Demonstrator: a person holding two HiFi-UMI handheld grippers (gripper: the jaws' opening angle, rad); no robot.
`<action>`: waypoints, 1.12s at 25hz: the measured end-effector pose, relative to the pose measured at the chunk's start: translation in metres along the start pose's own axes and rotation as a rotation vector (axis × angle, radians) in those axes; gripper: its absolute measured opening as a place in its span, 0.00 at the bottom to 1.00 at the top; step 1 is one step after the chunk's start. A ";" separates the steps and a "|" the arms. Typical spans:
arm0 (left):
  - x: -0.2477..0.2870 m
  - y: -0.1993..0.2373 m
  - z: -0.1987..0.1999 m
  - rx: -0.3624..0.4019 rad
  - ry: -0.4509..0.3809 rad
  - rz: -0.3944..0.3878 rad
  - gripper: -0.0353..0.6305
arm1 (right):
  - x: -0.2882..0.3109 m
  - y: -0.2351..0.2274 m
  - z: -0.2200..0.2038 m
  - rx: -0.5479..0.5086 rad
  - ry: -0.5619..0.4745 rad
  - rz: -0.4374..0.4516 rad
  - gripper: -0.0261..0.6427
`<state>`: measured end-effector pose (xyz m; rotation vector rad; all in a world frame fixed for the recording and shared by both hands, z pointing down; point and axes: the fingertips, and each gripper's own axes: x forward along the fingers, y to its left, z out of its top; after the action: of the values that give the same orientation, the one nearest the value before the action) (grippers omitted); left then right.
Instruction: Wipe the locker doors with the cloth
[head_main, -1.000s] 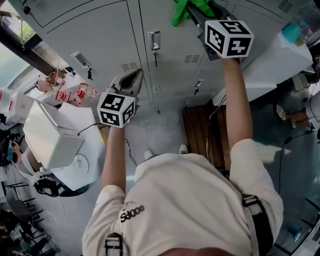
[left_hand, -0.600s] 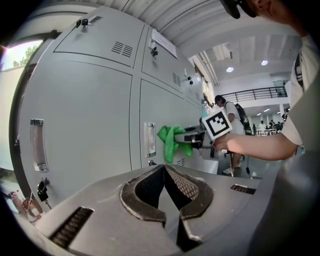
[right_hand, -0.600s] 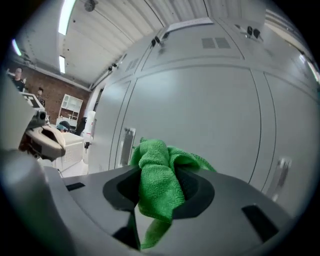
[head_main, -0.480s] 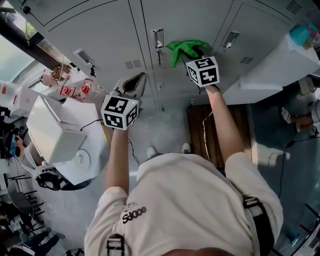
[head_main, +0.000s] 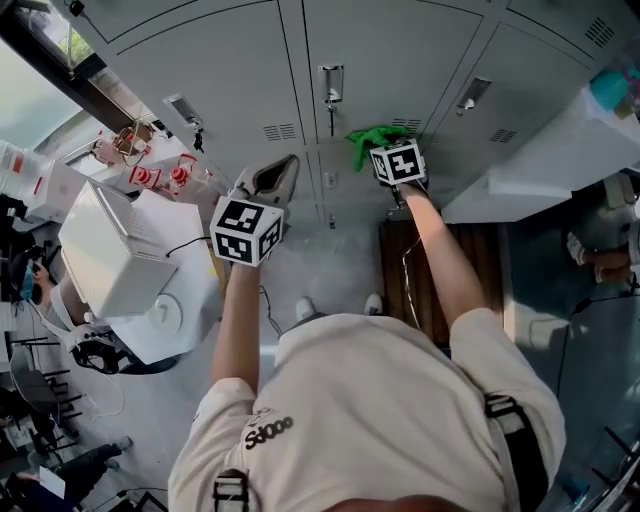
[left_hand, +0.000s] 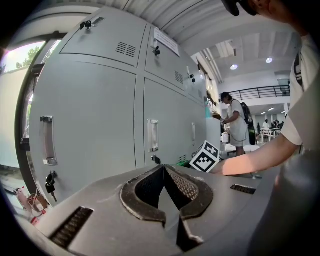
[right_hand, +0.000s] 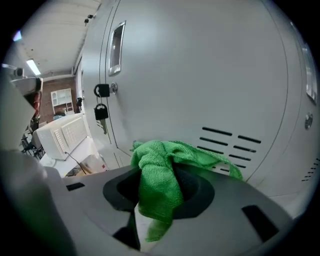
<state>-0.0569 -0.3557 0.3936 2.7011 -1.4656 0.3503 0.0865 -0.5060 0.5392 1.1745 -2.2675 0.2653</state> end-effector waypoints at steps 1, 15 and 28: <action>-0.002 0.002 0.001 0.001 -0.002 0.004 0.08 | -0.004 0.001 0.006 -0.001 -0.011 -0.003 0.22; -0.008 0.002 0.021 0.040 -0.049 -0.020 0.08 | -0.164 0.036 0.261 -0.349 -0.560 -0.180 0.23; -0.033 0.026 0.027 0.026 -0.086 0.035 0.08 | -0.191 0.064 0.320 -0.354 -0.691 -0.145 0.23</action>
<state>-0.0914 -0.3474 0.3580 2.7465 -1.5424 0.2600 -0.0036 -0.4702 0.1739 1.3601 -2.6146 -0.6732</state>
